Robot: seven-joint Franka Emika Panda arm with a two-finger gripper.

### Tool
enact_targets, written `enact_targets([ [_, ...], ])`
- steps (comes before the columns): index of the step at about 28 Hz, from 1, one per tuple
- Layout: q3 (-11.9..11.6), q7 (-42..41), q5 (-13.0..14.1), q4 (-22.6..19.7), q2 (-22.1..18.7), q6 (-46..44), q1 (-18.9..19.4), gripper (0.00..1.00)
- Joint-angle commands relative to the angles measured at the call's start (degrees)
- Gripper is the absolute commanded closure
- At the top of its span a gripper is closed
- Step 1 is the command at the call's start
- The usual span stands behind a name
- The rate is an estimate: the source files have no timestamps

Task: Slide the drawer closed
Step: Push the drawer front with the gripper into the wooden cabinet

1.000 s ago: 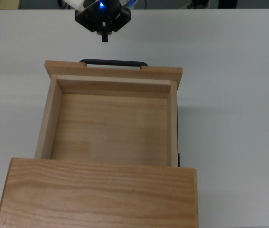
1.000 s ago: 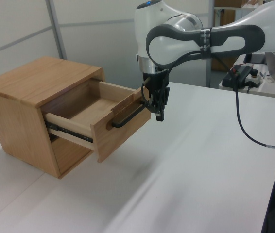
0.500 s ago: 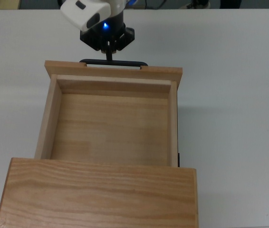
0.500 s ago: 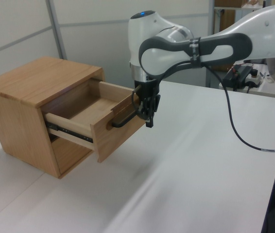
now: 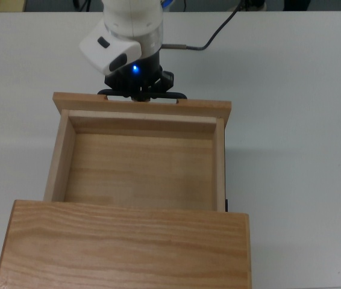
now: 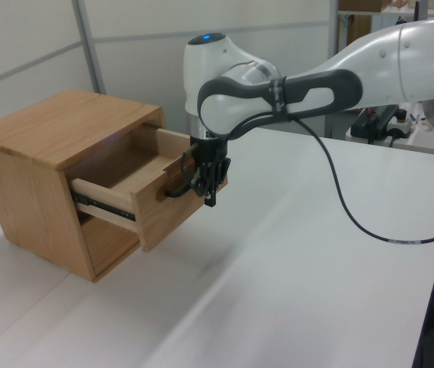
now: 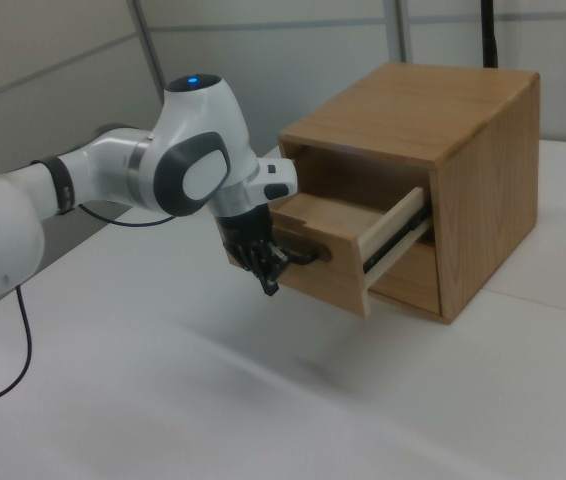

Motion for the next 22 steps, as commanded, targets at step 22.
enact_targets([
  [22, -0.8, 2.4, -4.1, 10.9, 10.8, 18.3, 0.4, 1.0],
])
